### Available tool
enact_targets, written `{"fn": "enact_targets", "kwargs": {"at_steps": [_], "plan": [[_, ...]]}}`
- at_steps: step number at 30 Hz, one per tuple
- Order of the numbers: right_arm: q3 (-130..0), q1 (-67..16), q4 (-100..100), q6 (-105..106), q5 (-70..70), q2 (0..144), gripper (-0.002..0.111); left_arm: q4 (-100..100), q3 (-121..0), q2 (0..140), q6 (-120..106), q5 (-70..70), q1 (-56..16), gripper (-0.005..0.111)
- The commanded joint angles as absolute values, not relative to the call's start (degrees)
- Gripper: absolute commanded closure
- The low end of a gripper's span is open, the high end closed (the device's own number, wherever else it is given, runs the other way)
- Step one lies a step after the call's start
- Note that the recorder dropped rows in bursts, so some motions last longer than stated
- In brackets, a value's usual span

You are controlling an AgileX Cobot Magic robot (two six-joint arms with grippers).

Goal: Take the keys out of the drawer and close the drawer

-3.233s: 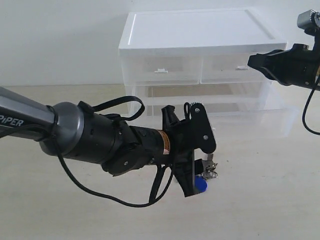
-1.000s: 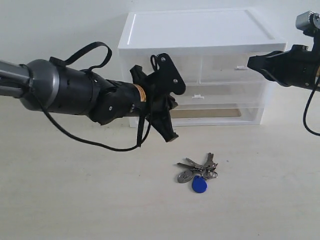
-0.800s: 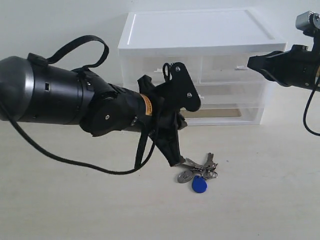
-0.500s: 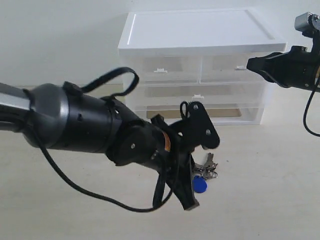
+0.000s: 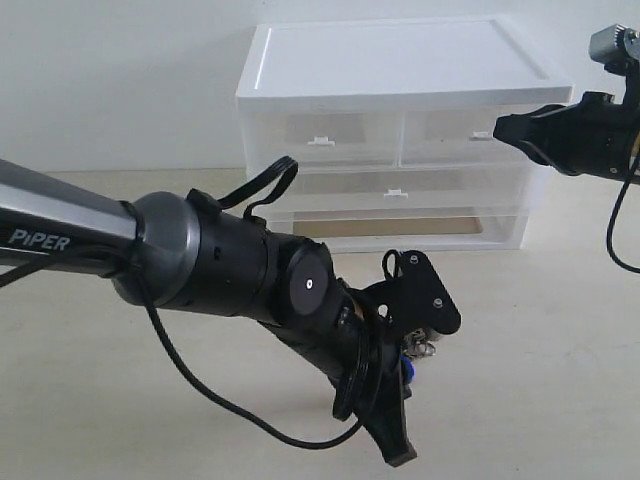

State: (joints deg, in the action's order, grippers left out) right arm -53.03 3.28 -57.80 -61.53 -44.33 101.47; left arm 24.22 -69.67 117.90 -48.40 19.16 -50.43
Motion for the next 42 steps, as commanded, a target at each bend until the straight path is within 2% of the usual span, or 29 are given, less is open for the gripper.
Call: {"fn": "enact_targets", "kwargs": {"at_steps": [1, 9, 19, 28, 34, 38, 42], "plan": [[-53.30, 3.48, -57.36, -61.02, -44.36, 101.23, 0.108, 36.94, -70.32, 118.54, -60.80, 19.74, -50.53, 0.102], [-53.30, 3.48, -57.36, -61.13, -44.36, 101.23, 0.108, 34.23, -77.45, 124.22, -61.25, 25.40, -49.24, 0.102], [-53.30, 3.48, -57.36, -61.01, -44.36, 101.23, 0.108, 35.44, -85.21, 126.80, -61.12, 26.25, -40.38, 0.102], [-53.30, 3.48, -56.84, -60.39, -44.36, 101.23, 0.108, 34.97, -88.01, 124.56, -61.49, 26.61, -40.01, 0.102], [-53.30, 3.48, -57.37, -59.02, -46.77, 101.23, 0.108, 35.50, -81.29, 113.81, -60.65, 25.48, -40.01, 0.102], [-53.30, 3.48, -59.92, -60.21, -50.38, 100.97, 0.108, 35.60, -71.84, 104.97, -60.37, 17.01, -40.01, 0.102], [-52.64, 3.48, -63.91, -61.85, -44.18, 98.80, 0.108, 35.83, -60.56, 94.98, -59.96, 7.25, -39.88, 0.102]]}}
